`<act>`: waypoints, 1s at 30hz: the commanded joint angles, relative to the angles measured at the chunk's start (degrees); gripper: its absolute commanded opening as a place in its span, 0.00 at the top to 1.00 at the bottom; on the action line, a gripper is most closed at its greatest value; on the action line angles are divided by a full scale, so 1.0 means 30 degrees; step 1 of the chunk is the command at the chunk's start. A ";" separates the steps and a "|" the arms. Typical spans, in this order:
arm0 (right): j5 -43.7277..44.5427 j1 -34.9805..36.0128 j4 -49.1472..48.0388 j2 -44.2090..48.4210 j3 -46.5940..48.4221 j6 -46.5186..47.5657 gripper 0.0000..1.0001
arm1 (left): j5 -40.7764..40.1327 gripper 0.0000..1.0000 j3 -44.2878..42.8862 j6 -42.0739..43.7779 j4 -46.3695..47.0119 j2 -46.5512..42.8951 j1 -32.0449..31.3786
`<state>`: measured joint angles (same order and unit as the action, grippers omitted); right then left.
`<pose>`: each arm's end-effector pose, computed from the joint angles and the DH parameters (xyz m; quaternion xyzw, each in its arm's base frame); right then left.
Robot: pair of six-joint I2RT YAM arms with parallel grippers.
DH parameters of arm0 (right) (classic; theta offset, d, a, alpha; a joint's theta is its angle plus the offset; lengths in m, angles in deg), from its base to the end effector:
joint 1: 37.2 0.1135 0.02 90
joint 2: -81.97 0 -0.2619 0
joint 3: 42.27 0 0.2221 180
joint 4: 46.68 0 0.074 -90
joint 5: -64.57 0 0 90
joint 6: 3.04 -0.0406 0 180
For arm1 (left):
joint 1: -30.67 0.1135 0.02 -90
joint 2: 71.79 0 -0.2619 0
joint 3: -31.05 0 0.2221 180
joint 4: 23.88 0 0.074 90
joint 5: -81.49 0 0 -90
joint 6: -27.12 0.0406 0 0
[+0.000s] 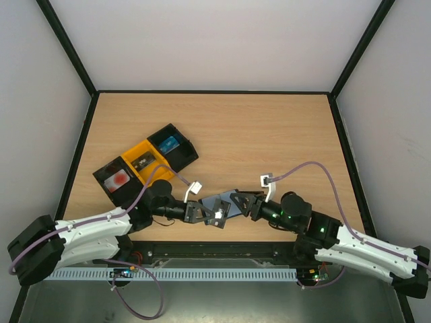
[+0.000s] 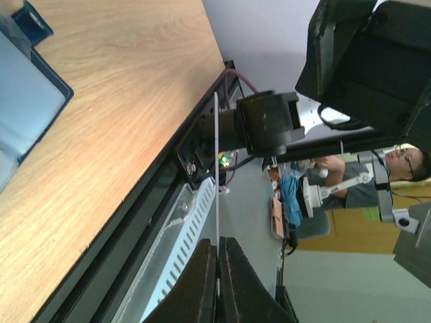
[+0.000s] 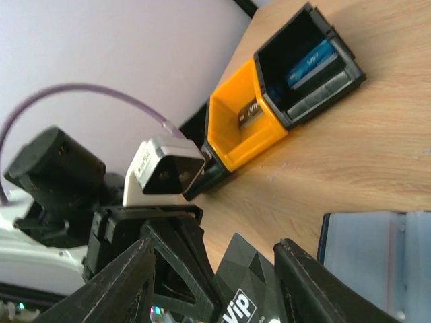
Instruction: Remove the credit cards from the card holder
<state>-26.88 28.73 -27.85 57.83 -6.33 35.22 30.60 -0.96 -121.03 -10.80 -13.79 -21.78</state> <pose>0.0448 0.1028 0.2520 -0.1008 0.7423 0.5717 0.3347 0.0916 -0.1612 0.2147 0.1717 0.7465 -0.6318 0.1190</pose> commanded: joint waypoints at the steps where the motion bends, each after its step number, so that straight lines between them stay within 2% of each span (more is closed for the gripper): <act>1: -0.2283 -0.0078 0.3009 -0.1499 0.1420 0.2575 0.52 | 0.1503 0.97 -0.0966 0.1832 -0.2213 -0.0594 -0.0023; 6: -0.4177 -0.0046 0.2545 -0.2670 0.1943 0.3123 0.53 | 0.2243 0.97 -0.1403 0.2630 -0.3133 -0.0980 -0.0065; 11: -0.4506 -0.0065 0.2824 -0.3993 0.2004 0.4052 0.47 | 0.2399 0.97 -0.1552 0.3531 -0.4267 -0.1095 -0.0074; 14: -0.5360 -0.0088 0.2262 -0.4660 0.1962 0.4204 0.49 | 0.2753 0.97 -0.1485 0.3798 -0.4366 -0.1124 -0.0092; 16: -0.5746 -0.0090 0.1866 -0.4803 0.1920 0.4235 0.55 | 0.2889 0.97 -0.1492 0.3973 -0.4430 -0.1232 -0.0096; 21: -0.5435 -0.0070 0.1596 -0.4429 0.1526 0.4470 0.89 | 0.2518 0.97 -0.1551 0.4577 -0.5261 -0.1645 -0.0096; 23: -0.5578 -0.0092 0.1109 -0.4085 0.1150 0.4202 0.97 | 0.2229 0.96 -0.1494 0.4596 -0.5527 -0.1787 -0.0111; 26: -0.5726 -0.0080 0.0493 -0.3538 0.0716 0.3807 0.98 | 0.1335 0.76 -0.1527 0.4588 -0.6078 -0.2173 -0.0086; 27: -0.5686 -0.0073 0.0331 -0.3470 0.0604 0.3681 0.98 | 0.1051 0.59 -0.1637 0.4588 -0.6410 -0.2360 -0.0086; 28: -0.5670 -0.0072 0.0149 -0.3354 0.0505 0.3548 0.98 | 0.0523 0.49 -0.1778 0.4589 -0.6829 -0.2588 -0.0084; 30: -0.5693 -0.0070 -0.0546 -0.3166 0.0156 0.3074 0.98 | -0.0411 0.46 -0.1881 0.4172 -0.6967 -0.3262 -0.0075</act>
<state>-44.13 28.54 -25.20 47.17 -3.68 46.43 34.01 -4.50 -108.04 -29.16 -20.24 -21.82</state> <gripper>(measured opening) 0.022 0.502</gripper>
